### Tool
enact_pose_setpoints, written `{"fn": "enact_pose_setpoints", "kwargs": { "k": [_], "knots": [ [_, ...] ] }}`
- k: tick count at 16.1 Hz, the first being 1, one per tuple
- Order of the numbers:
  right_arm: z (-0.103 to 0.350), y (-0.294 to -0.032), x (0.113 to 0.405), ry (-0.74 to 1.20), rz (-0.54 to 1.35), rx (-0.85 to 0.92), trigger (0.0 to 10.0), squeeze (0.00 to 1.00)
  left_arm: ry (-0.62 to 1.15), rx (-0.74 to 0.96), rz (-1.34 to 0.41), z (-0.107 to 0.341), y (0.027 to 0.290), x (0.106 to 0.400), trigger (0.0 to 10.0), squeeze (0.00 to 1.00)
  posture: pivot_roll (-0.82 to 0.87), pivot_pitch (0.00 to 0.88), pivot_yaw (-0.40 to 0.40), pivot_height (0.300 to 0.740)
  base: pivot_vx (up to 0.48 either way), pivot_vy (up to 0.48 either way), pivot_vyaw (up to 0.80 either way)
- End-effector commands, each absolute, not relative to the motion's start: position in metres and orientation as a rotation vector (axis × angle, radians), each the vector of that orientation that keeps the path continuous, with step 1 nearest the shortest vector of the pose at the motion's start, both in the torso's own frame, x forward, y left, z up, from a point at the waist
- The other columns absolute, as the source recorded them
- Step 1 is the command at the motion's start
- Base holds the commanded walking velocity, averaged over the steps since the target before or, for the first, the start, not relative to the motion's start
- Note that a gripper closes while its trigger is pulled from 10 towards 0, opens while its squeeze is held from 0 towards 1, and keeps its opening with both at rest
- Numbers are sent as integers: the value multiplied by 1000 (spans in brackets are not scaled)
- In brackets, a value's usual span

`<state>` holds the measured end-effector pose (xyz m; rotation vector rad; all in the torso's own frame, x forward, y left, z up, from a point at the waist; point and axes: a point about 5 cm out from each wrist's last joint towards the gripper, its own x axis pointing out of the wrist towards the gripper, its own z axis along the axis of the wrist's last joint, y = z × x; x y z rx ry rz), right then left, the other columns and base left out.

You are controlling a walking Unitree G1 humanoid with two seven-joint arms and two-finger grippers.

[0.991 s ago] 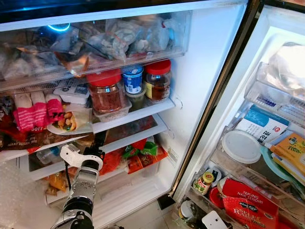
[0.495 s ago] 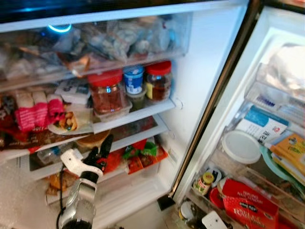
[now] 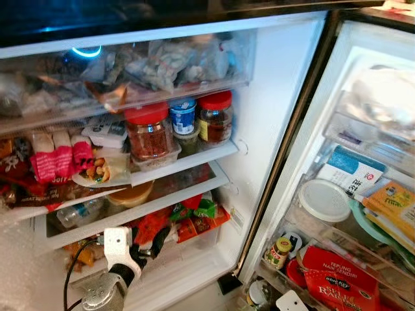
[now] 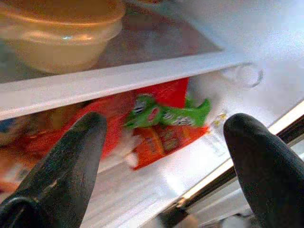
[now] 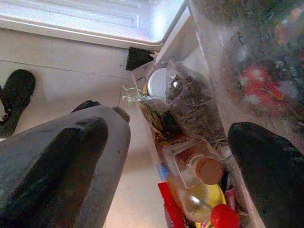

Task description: Restocking fridge

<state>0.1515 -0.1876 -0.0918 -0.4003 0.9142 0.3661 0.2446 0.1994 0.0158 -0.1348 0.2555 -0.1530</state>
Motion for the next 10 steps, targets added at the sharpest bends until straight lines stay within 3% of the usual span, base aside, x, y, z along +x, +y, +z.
{"fn": "enact_pose_setpoints", "kwargs": {
  "k": [1, 2, 4, 6, 9, 10],
  "knots": [
    [-102, -181, 132, 1004, 390, -401, 10000, 0, 361, -70, -104, -2, 208, 239, 10000, 0, -105, 0, 23, 665, 0, 0, 0],
    [-102, -180, 132, 1004, 392, -406, 10000, 0, 383, -69, -98, -5, 209, 238, 10000, 0, -105, 0, 23, 665, 0, 0, 0],
    [-102, -178, 133, 1004, 379, -387, 10000, 0, 641, -59, -102, -40, 208, 224, 10000, 0, -93, 0, 37, 665, 0, 0, 0],
    [-103, -176, 131, 1009, 370, -376, 10000, 0, 775, -25, 0, -55, 217, 215, 10000, 0, -107, 0, 52, 665, 0, 0, 0],
    [-103, -176, 131, 1015, 311, -317, 10000, 0, 843, -19, 46, -64, 212, 208, 10000, 0, -90, 0, 40, 665, 0, 0, 0],
    [-103, -179, 133, 1025, 201, -199, 10000, 0, 884, 13, 40, -69, 209, 203, 10000, 0, -88, 0, 36, 665, 0, 0, 0]
  ]
}}
